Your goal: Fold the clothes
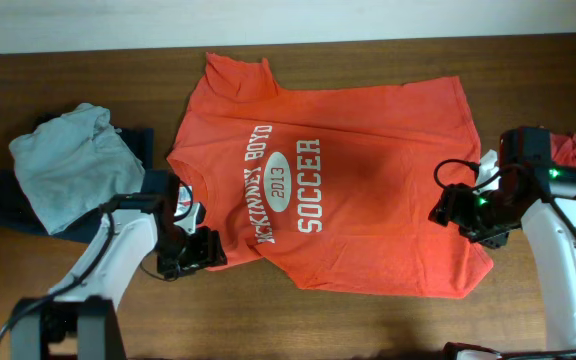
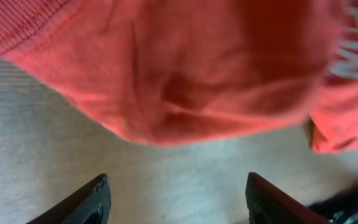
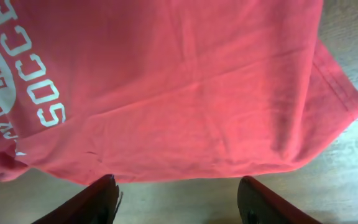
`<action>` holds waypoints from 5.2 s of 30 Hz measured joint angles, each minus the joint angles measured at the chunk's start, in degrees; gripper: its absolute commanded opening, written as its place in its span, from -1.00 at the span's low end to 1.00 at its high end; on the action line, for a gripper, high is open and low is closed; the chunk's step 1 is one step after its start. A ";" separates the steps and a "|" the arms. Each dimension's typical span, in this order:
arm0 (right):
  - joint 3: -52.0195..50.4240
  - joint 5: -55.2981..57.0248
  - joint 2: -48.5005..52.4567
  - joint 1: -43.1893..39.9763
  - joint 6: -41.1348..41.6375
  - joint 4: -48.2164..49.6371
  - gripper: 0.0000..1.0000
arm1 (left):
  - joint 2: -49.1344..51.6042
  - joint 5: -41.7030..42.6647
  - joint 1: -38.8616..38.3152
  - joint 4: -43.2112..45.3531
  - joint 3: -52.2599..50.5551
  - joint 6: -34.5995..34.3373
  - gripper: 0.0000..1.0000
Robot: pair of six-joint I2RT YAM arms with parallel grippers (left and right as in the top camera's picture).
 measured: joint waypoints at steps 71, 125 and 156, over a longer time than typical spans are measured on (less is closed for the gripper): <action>12.70 1.62 14.99 0.50 4.17 12.41 0.35 | 4.39 -18.32 -34.62 -3.45 13.66 16.61 0.15; 3.69 3.58 16.46 0.50 4.24 10.75 0.52 | 17.22 -23.74 -36.02 -2.78 13.33 10.01 -0.99; -19.19 1.22 16.09 0.42 10.51 34.75 -0.64 | 18.88 -13.11 -34.03 -42.21 33.27 7.43 0.00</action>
